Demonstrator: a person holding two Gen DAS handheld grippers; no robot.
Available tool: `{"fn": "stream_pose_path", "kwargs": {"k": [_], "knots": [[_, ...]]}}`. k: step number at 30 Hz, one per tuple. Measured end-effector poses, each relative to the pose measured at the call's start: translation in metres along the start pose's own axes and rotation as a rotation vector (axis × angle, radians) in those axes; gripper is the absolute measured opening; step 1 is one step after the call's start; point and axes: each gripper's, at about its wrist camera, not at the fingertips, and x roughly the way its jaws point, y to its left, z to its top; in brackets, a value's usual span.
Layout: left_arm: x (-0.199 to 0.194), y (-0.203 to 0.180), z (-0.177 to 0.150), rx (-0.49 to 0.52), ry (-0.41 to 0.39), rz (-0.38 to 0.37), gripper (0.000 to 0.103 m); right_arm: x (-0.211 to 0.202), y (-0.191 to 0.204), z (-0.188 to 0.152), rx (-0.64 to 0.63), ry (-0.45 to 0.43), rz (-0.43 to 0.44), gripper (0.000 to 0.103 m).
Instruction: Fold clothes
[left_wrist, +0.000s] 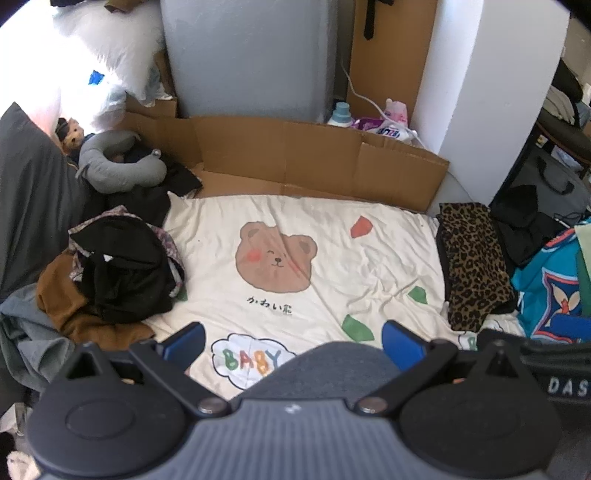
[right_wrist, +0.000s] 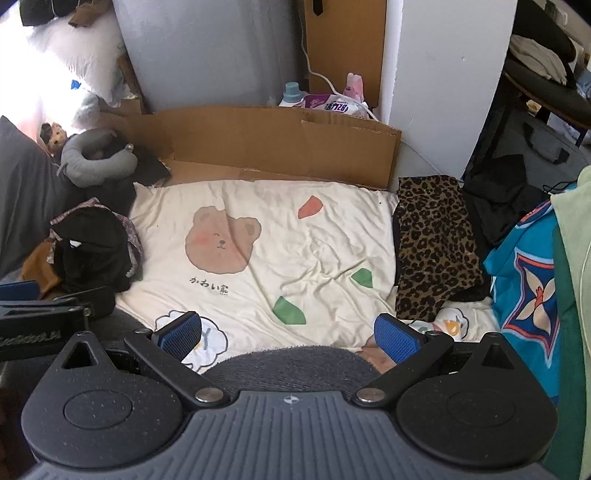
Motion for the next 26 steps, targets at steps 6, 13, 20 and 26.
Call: {"fn": "stream_pose_path", "kwargs": {"k": [6, 13, 20, 26], "knots": [[-0.002, 0.001, -0.002, -0.028, 0.007, -0.007, 0.102, 0.008, -0.006, 0.006, -0.019, 0.019, 0.035, 0.103], [0.002, 0.002, -0.001, -0.045, 0.014, 0.004, 0.099, 0.017, -0.009, 0.013, -0.022, 0.049, 0.064, 0.103], [0.008, -0.002, 0.002, -0.024, 0.030, 0.008, 0.098, 0.021, -0.009, 0.014, -0.026, 0.056, 0.077, 0.103], [0.009, -0.005, 0.003, -0.015, 0.034, 0.018, 0.098, 0.022, -0.012, 0.015, -0.022, 0.061, 0.078, 0.103]]}}
